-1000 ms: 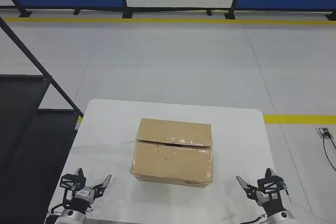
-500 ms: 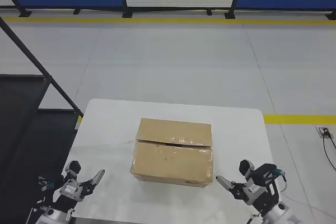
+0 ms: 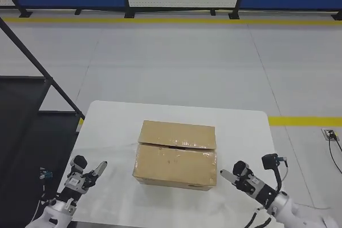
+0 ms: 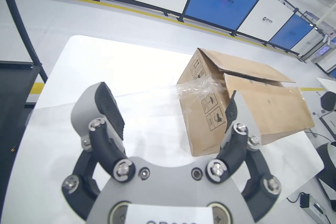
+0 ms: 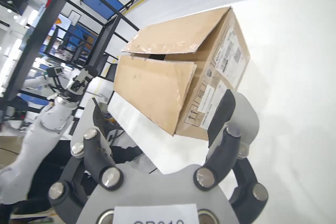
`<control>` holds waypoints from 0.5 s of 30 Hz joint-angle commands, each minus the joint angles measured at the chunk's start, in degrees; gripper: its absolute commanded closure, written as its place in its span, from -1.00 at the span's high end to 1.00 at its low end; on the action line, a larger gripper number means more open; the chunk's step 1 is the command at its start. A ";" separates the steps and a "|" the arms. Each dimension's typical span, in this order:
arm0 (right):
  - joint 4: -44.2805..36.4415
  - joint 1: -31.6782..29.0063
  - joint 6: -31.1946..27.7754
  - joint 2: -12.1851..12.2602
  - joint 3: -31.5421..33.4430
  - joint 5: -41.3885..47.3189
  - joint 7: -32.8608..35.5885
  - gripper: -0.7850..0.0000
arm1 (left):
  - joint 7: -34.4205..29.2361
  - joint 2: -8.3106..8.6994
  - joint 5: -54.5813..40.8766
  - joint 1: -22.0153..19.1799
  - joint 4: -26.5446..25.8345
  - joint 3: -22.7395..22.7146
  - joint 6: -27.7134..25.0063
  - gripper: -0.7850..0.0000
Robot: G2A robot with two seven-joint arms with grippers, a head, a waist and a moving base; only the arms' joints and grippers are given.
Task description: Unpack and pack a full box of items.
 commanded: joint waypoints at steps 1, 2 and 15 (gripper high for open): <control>3.59 4.31 0.44 0.00 -1.68 2.75 2.96 1.00 | -1.98 0.14 -1.37 -0.68 0.51 -0.18 -1.48 1.00; 4.98 5.72 0.57 -0.03 -2.28 3.55 3.24 1.00 | -2.69 0.19 -2.23 -0.94 0.73 -0.21 -2.30 1.00; 14.10 15.80 -1.02 -0.69 -10.86 8.15 4.72 1.00 | -5.33 0.42 -5.03 -0.62 0.48 -0.39 -5.04 1.00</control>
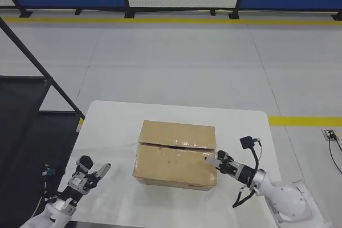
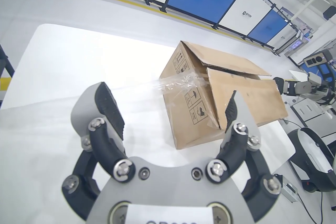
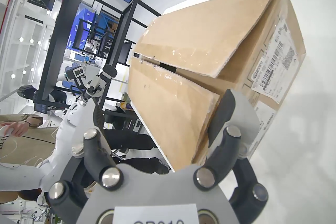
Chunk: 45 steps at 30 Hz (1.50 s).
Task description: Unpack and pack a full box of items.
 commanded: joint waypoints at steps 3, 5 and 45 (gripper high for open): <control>0.30 0.90 -3.25 0.11 0.18 4.05 1.53 1.00 | -0.07 -0.05 -0.27 0.17 -0.52 0.66 0.15 1.00; -0.41 0.27 -5.47 0.32 0.99 6.68 3.10 1.00 | -0.22 -0.06 -0.30 0.14 -0.85 1.03 0.18 1.00; -3.55 -4.53 -1.81 4.72 2.04 22.16 17.57 1.00 | -5.45 1.35 23.78 -1.86 0.80 8.69 -11.25 1.00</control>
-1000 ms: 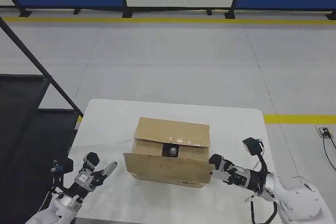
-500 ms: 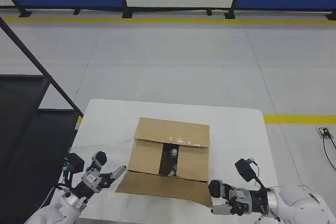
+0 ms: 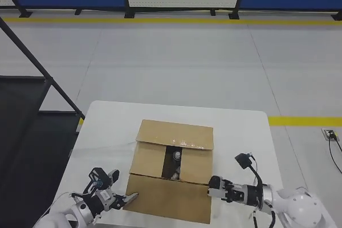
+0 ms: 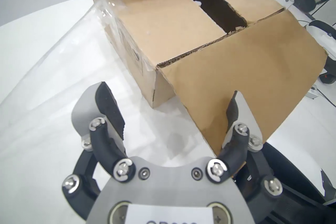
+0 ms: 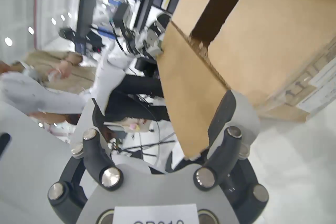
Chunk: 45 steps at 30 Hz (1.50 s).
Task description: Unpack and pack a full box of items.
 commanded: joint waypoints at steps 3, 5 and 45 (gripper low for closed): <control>0.03 0.10 0.56 -0.01 0.03 0.55 -0.15 1.00 | 0.37 -0.07 0.27 -0.90 1.30 1.60 1.29 1.00; 0.03 0.10 0.56 -0.01 0.03 0.55 -0.15 1.00 | 0.38 -0.07 0.18 -0.99 1.40 1.72 1.46 1.00; 12.83 20.43 18.21 -5.23 -14.41 10.82 -33.90 1.00 | 2.67 0.63 -0.29 -0.34 0.57 2.46 2.95 1.00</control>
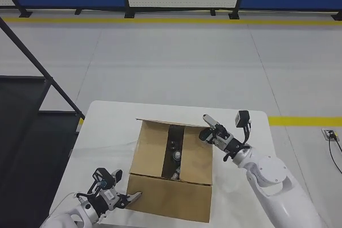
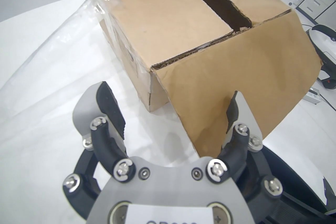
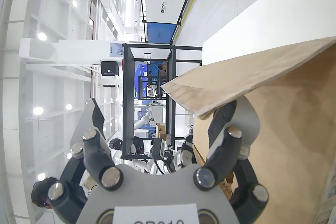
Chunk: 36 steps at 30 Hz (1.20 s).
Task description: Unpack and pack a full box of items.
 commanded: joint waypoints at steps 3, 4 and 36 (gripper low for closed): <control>-0.06 -0.86 0.57 -0.40 -0.09 2.44 -3.26 1.00 | 0.12 0.08 -0.39 -0.14 -0.23 0.01 0.20 1.00; 0.27 -0.41 0.82 -0.72 -0.50 2.72 -6.07 1.00 | 0.10 0.09 -0.47 -0.22 -0.24 0.08 0.35 1.00; 37.02 26.34 7.27 -11.40 -17.63 -3.56 -26.33 1.00 | 0.01 0.36 1.68 -1.99 3.00 3.53 3.36 1.00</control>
